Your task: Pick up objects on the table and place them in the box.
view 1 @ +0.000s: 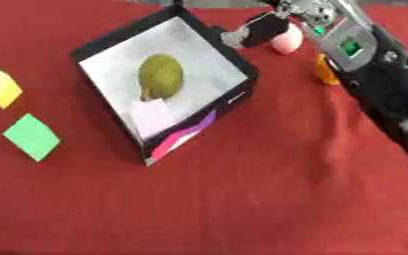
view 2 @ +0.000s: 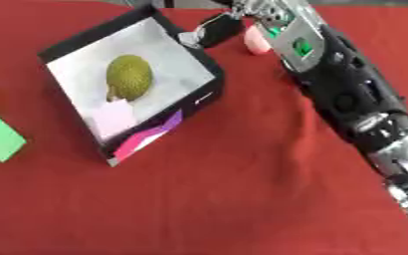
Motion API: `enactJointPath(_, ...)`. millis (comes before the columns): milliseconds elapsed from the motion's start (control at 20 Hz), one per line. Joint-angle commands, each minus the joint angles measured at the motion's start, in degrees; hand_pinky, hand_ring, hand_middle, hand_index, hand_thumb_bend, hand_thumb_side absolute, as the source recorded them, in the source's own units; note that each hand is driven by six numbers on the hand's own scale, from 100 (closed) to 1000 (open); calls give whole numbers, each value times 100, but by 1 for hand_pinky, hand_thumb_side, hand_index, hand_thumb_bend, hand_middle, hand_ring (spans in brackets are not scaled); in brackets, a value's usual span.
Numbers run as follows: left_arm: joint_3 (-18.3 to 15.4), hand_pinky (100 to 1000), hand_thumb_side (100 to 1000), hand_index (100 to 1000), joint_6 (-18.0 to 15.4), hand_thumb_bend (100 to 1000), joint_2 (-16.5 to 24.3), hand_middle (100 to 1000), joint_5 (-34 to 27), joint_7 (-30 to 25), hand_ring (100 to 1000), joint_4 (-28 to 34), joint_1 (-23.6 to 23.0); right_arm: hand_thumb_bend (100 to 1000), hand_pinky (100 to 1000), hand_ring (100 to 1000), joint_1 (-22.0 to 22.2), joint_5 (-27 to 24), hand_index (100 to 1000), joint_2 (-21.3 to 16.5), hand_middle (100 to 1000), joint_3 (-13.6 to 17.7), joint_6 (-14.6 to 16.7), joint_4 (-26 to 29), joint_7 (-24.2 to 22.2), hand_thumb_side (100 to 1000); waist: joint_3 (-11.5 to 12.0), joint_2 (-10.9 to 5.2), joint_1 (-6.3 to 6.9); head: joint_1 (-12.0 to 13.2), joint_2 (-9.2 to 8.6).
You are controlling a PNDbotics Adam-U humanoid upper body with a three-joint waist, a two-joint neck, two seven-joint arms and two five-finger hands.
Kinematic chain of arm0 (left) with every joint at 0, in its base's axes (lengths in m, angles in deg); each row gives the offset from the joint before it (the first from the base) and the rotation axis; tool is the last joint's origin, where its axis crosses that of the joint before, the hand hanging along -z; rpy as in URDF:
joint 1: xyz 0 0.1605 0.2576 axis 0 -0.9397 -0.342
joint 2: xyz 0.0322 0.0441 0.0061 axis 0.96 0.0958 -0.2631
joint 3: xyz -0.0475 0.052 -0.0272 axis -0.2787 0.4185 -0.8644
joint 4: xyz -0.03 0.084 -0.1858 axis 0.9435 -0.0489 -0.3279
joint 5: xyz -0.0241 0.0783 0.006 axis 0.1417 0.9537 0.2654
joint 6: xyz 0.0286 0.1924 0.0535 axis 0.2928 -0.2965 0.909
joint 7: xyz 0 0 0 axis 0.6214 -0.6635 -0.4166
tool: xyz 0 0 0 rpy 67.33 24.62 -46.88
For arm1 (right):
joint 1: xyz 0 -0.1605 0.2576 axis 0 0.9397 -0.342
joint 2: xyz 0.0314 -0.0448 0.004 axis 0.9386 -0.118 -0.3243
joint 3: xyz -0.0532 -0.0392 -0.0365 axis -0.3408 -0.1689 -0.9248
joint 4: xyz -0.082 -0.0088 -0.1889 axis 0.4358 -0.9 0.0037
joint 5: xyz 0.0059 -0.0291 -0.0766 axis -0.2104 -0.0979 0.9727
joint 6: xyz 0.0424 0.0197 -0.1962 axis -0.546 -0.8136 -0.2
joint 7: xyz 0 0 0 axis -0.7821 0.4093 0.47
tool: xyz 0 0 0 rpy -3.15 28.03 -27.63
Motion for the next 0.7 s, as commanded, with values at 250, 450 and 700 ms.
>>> enactJointPath(250, -54, 709, 638, 727, 216, 100, 273, 692, 10, -86, 867, 96, -121, 295, 978, 856, 858, 37, 973, -484, 846, 426, -292, 1062, 82, 316, -259, -146, -3, 365, 21)
enactJointPath(450, -29, 708, 643, 726, 308, 100, 311, 692, -21, -189, 870, 96, -141, 293, 977, 858, 1293, 260, 974, -493, 849, 569, -355, 1112, 117, 345, -344, -120, -22, 439, 7)
enactJointPath(700, 11, 708, 643, 726, 396, 100, 312, 693, -67, -308, 873, 96, -155, 291, 970, 860, 1579, 630, 977, -464, 848, 675, -354, 860, 199, 370, -352, -95, -11, 427, -41)
